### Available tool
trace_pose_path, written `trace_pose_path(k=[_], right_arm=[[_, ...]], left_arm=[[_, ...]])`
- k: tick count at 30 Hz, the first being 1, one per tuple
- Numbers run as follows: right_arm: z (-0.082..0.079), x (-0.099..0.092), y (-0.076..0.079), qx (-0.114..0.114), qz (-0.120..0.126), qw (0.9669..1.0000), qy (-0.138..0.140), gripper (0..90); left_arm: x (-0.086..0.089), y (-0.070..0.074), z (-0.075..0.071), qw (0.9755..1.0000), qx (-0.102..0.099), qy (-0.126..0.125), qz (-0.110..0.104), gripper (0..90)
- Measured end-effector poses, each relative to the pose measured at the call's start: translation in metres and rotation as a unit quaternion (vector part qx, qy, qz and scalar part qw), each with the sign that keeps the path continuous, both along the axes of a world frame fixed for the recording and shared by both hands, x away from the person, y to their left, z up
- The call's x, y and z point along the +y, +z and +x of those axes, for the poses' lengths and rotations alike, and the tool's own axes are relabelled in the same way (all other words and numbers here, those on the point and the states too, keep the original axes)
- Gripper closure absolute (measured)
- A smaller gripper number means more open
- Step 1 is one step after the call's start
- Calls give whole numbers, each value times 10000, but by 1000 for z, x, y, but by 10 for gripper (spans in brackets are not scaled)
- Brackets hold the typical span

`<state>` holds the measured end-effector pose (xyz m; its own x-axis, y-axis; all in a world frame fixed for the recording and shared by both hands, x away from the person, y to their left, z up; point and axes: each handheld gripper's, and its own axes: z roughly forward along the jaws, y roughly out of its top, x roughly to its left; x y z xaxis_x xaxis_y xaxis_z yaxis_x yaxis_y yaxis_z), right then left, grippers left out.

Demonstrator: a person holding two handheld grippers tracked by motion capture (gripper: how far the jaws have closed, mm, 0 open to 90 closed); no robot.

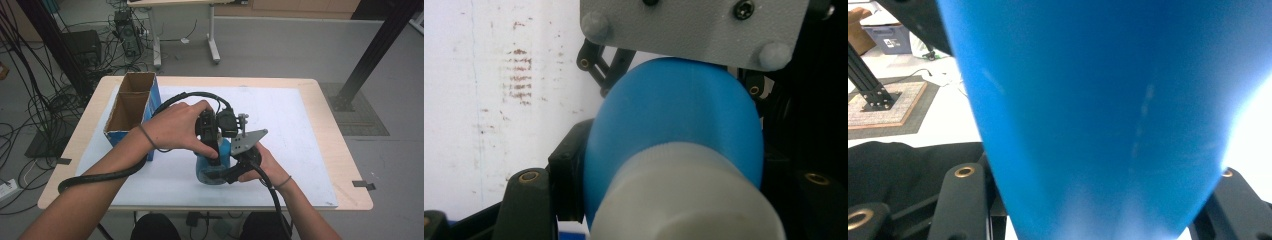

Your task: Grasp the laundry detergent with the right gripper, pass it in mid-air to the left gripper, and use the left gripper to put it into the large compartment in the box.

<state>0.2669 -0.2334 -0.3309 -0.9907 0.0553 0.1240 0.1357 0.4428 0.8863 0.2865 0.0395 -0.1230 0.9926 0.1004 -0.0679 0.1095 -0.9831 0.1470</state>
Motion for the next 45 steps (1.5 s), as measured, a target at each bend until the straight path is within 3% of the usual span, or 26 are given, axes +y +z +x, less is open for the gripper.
trace_pose_path(k=[45], right_arm=[[-1, -2, -1, 6, 71, 10000, -21, 426]], left_arm=[[2, 2, -1, 10000, -15, 16, -42, 363]])
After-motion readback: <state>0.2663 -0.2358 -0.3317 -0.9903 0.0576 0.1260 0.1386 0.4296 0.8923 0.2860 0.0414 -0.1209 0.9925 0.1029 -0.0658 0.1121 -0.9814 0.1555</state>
